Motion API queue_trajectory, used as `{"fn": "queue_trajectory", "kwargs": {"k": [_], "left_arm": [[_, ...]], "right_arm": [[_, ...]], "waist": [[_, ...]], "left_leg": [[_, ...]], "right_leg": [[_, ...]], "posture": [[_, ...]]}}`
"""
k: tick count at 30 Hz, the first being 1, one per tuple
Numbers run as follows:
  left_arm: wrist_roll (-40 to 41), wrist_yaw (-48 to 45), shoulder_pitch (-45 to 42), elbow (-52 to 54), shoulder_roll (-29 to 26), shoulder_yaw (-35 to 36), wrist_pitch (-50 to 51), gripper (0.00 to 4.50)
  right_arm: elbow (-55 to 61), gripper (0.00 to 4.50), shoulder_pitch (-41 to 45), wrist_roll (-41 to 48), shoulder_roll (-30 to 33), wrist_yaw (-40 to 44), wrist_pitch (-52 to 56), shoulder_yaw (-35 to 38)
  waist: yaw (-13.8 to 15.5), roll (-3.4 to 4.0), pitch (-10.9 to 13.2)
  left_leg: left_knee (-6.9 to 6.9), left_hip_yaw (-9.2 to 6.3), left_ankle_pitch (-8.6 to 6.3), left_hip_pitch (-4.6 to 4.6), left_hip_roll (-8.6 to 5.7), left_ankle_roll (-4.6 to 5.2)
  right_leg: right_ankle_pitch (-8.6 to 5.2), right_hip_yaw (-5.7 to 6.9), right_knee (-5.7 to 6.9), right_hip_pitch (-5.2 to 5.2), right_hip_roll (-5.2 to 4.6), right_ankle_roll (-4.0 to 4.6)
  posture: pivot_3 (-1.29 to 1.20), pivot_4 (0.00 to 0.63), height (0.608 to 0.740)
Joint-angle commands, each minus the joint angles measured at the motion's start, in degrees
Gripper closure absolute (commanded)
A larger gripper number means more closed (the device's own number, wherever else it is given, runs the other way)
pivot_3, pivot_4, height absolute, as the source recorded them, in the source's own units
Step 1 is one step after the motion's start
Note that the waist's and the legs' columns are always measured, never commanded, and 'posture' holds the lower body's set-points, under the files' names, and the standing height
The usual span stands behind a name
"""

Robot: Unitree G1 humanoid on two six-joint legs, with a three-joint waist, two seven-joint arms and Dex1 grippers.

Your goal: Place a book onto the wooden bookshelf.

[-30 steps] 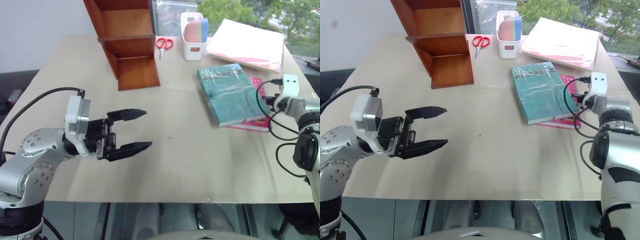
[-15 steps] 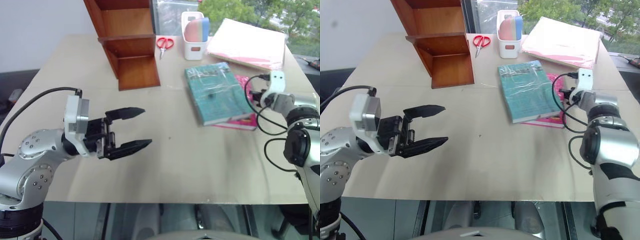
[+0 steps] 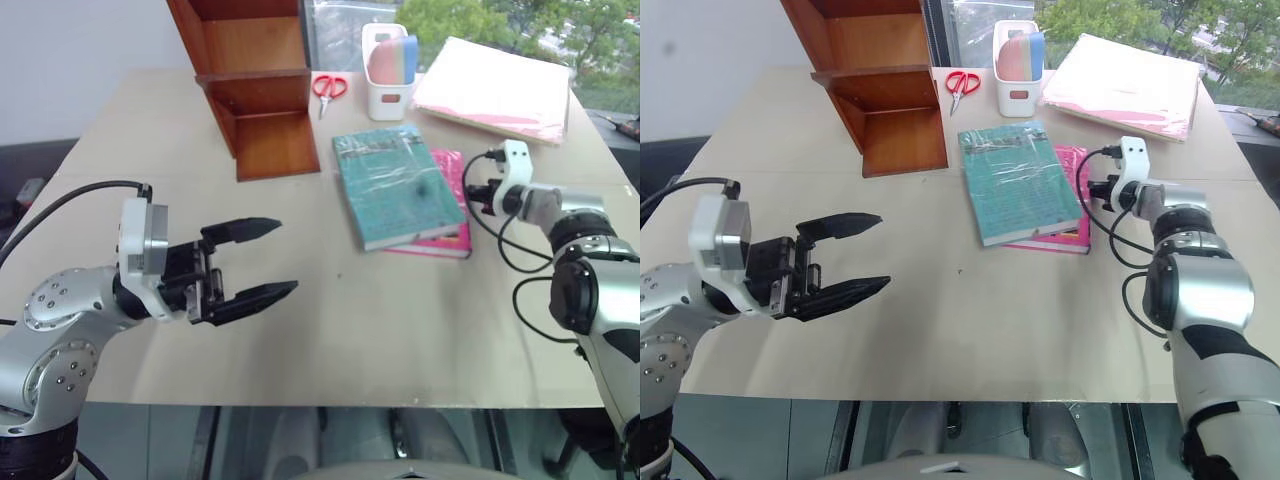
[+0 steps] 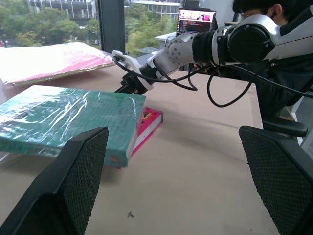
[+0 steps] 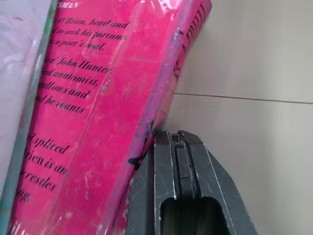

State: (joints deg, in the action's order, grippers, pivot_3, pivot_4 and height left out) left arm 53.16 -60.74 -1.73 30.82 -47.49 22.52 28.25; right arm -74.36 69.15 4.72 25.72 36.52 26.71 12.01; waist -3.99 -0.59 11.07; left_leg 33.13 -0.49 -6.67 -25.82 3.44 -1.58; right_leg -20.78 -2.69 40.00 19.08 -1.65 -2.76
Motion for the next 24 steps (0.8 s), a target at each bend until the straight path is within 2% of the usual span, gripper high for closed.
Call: {"fn": "queue_trajectory", "kwargs": {"k": [1, 5, 7, 10, 12, 13, 14, 16, 18, 21, 24], "left_arm": [[0.63, 1.09, 1.29, 1.99, -0.17, 2.91, -0.58, 0.0], [-1.96, 3.14, 1.89, 0.84, 0.57, 2.63, -1.73, 0.0], [-4.72, 5.13, 1.18, -0.52, 1.53, 1.06, -2.72, 0.0], [-7.9, 4.49, 0.2, -3.09, 2.39, -1.39, -4.51, 0.0], [-9.17, 3.5, -1.24, -5.51, 2.5, -2.6, -5.38, 0.0], [-10.0, 3.01, -1.91, -6.52, 2.37, -3.21, -5.88, 0.0], [-10.89, 2.99, -2.71, -7.64, 2.38, -3.71, -6.31, 0.0], [-11.8, 3.22, -3.82, -9.06, 2.48, -4.33, -6.39, 0.0], [-12.2, 2.8, -4.72, -10.35, 2.5, -4.84, -6.46, 0.0], [-13.37, 3.48, -7.68, -14.88, 2.9, -6.5, -5.45, 0.0], [-14.83, 7.11, -12.58, -20.26, 4.71, -9.98, -1.45, 0.0]], "right_arm": [[1.86, 4.41, 0.61, 0.85, -0.94, 1.7, -2.2, 0.16], [4.14, 4.41, -1.19, 1.11, 0.26, 2.47, -8.33, 0.63], [7.42, 4.41, -4.19, -0.75, 2.84, 3.99, -13.27, -1.21], [16.92, 3.64, -10.45, 0.4, 7.5, 9.87, -14.2, -1.67], [29.03, 2.7, -17.12, 3.1, 9.77, 14.26, -11.19, -1.51], [36.05, 2.52, -20.67, 5.28, 10.48, 15.85, -8.68, -0.99], [44.58, 1.79, -24.83, 8.61, 11.12, 17.22, -4.78, 0.14], [56.25, 0.99, -30.78, 12.74, 12.11, 17.89, 0.17, 1.78], [67.64, 0.04, -37.92, 14.53, 14.02, 19.29, 0.44, 2.24], [89.71, 0.04, -52.65, 21.4, 17.05, 20.34, 6.07, 6.89], [103.05, 0.04, -61.61, 27.46, 17.08, 17.36, 11.01, 11.24]], "waist": [[0.02, 0.0, 0.0], [0.54, 0.01, 0.01], [0.97, 0.02, 0.01], [2.49, 0.04, 0.03], [2.95, 0.04, 0.03], [3.06, 0.04, 0.03], [3.01, 0.05, 0.03], [2.83, 0.07, 0.04], [2.63, 0.09, 0.05], [3.17, 0.1, 0.05], [3.29, 0.06, 0.03]], "left_leg": [[0.0, 0.0, 0.0, 0.0, 0.0, 0.0], [0.0, -0.01, 0.0, -0.04, 0.0, 0.0], [0.0, -0.01, 0.0, -0.05, -0.01, 0.0], [0.0, -0.06, -0.01, -0.1, -0.07, 0.01], [0.01, -0.05, -0.02, -0.15, -0.08, 0.04], [0.01, -0.05, -0.02, -0.16, -0.07, 0.04], [-0.01, -0.05, -0.02, -0.15, -0.05, 0.03], [-0.03, -0.04, -0.02, -0.14, -0.01, 0.03], [-0.02, 0.01, -0.03, -0.13, 0.05, 0.02], [-0.05, -0.01, -0.04, -0.16, 0.04, 0.02], [-0.01, -0.11, -0.04, -0.17, 0.02, 0.02]], "right_leg": [[0.0, 0.0, 0.0, 0.0, 0.0, 0.0], [0.0, 0.03, -0.02, 0.01, -0.02, 0.0], [0.0, 0.04, -0.04, 0.02, -0.02, 0.0], [0.0, 0.11, -0.08, 0.02, -0.08, -0.01], [0.0, 0.12, -0.1, 0.04, -0.1, -0.01], [0.0, 0.12, -0.1, 0.05, -0.09, -0.01], [0.0, 0.12, -0.1, 0.06, -0.07, -0.01], [0.0, 0.1, -0.06, 0.08, -0.03, 0.0], [0.0, 0.05, -0.06, 0.08, 0.0, -0.01], [-0.02, 0.09, -0.13, 0.06, -0.01, -0.01], [-0.02, 0.16, -0.12, 0.04, -0.01, -0.02]], "posture": [[0.0, 0.15, 0.74], [0.0, 0.15, 0.74], [0.0, 0.15, 0.74], [0.0, 0.15, 0.74], [0.0, 0.15, 0.74], [0.0, 0.15, 0.74], [0.0, 0.15, 0.74], [0.0, 0.15, 0.74], [0.0, 0.15, 0.74], [0.0, 0.15, 0.74], [0.0, 0.15, 0.74]]}}
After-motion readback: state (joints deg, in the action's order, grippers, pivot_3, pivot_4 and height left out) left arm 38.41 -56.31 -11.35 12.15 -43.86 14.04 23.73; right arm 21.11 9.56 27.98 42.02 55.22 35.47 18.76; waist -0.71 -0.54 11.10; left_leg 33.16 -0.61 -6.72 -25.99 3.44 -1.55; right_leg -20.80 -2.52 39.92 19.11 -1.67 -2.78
